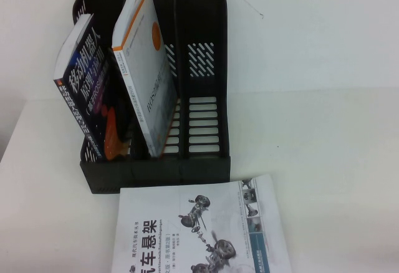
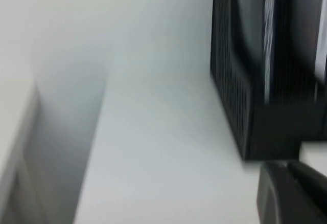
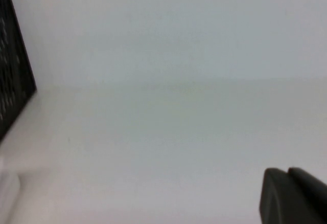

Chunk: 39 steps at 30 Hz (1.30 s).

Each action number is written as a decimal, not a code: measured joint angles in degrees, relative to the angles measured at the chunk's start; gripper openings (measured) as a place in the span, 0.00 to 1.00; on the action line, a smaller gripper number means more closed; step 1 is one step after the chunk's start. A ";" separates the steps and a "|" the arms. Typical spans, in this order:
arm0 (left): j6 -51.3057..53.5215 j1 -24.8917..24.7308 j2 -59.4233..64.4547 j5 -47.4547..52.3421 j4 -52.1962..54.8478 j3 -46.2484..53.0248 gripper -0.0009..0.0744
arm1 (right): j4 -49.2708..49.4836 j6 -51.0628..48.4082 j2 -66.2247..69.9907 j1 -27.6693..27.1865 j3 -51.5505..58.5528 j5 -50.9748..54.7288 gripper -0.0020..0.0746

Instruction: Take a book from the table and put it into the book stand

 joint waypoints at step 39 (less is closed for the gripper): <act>1.72 0.00 5.25 -2.72 -3.12 -28.22 0.01 | 6.66 -11.36 10.49 0.00 -32.12 6.73 0.02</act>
